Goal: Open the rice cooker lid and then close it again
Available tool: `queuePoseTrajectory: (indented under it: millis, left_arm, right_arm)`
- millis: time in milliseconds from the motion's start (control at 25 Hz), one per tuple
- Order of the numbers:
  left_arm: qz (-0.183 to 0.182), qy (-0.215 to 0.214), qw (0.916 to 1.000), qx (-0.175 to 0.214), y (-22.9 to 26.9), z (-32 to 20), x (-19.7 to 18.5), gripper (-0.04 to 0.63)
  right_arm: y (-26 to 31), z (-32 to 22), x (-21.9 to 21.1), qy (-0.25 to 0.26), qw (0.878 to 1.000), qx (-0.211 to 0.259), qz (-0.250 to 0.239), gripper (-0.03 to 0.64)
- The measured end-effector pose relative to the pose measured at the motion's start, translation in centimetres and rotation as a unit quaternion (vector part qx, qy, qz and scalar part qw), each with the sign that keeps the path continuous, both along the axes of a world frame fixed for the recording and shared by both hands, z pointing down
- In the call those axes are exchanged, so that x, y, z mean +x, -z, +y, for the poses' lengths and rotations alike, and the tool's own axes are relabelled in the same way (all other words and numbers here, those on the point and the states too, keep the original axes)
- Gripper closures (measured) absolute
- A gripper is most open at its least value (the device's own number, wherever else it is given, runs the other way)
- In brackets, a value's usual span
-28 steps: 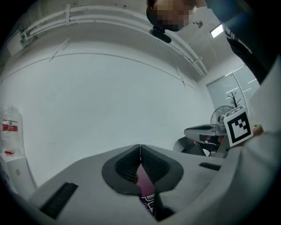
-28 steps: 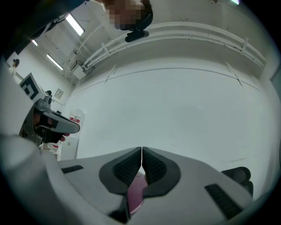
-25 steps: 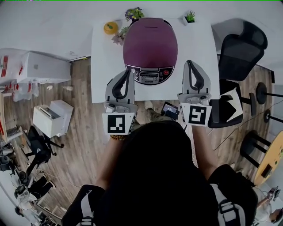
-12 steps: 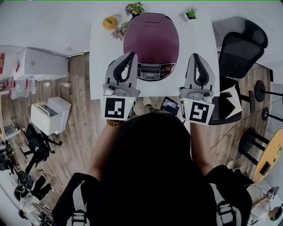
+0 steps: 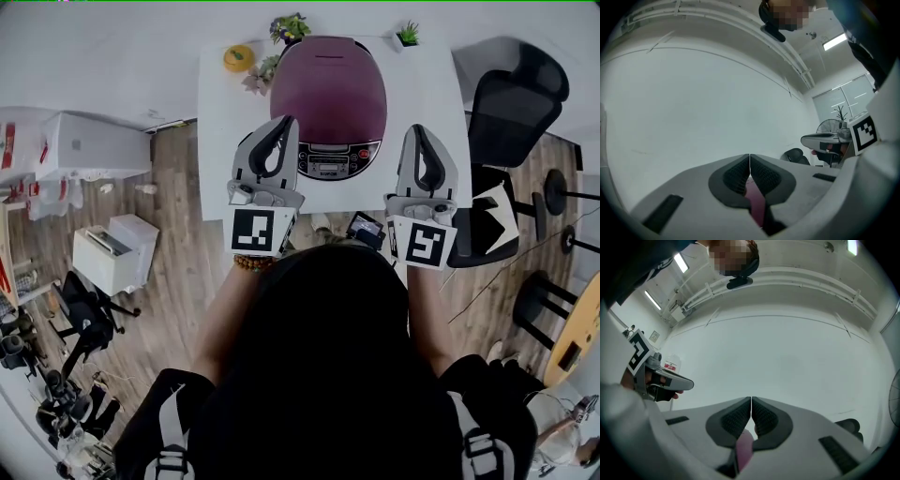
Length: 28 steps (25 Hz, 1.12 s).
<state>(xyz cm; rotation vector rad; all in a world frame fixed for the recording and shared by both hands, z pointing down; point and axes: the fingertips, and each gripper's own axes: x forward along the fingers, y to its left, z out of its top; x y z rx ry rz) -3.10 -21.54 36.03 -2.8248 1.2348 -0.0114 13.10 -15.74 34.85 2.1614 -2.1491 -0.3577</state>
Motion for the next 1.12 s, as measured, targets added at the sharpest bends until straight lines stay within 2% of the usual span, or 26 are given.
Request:
queuePoseTrajectory:
  millis: [360, 600, 760, 960, 1040, 1120]
  left_arm:
    - [-0.01, 0.008, 0.9998, -0.018, -1.6, -0.6, -0.3, 0.571]
    - [-0.033, -0.011, 0.9988, -0.033, -3.4, -0.6, 0.4, 0.571]
    - [-0.057, -0.027, 0.9965, -0.054, -5.2, -0.7, 1.0, 0.571]
    - [-0.087, -0.044, 0.9911, -0.091, -7.5, -0.9, 1.9, 0.571]
    - [-0.107, -0.055, 0.9869, -0.108, -8.7, -0.8, 2.2, 0.571]
    - [-0.134, -0.076, 0.9792, -0.132, -10.3, -0.4, 2.8, 0.571]
  right_arm:
    - [-0.4, -1.0, -1.4, 0.027, 1.0, -0.009, 0.002, 0.588]
    - [-2.7, -1.9, -3.0, 0.083, 0.995, -0.059, -0.01, 0.588]
    - [-5.9, -2.4, -3.8, 0.131, 0.983, -0.125, -0.035, 0.588]
    - [-8.9, -2.5, -5.1, 0.176, 0.965, -0.192, -0.02, 0.588]
    - [-10.3, -2.5, -6.0, 0.199, 0.954, -0.225, -0.024, 0.588]
    - [-11.8, -2.4, -6.5, 0.211, 0.942, -0.26, -0.021, 0.588]
